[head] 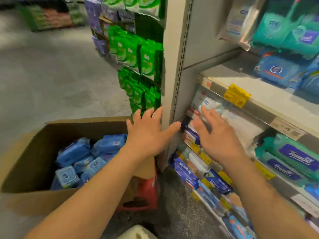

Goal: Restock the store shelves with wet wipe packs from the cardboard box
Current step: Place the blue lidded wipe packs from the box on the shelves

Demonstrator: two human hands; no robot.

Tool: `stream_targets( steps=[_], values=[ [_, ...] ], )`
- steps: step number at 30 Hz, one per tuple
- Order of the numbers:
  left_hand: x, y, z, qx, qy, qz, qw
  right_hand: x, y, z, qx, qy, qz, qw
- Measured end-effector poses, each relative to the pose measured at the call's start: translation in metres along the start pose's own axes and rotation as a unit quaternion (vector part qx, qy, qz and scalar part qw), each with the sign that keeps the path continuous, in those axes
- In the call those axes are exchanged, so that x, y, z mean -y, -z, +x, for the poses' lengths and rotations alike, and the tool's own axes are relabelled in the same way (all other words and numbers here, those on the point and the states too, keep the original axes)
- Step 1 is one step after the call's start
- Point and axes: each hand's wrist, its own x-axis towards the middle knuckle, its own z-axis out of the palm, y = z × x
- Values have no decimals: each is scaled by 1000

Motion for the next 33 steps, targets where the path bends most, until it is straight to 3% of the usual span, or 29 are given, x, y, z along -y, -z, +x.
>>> stream_targets(
  steps=[7,14,19,26,33],
  values=[
    [112,7,-25,0,86,-16,996,80,-85,-5,103,46,8,994],
    [272,18,-27,4,144,-43,989,170,-196,9,173,59,10,983],
    [364,40,-27,23,184,-69,980,227,-269,27,188,79,13,979],
    [412,31,-12,72,207,-126,968,236,-315,44,206,76,-51,974],
    [433,-21,7,96,248,-175,948,194,-380,83,248,85,-152,953]
  ],
)
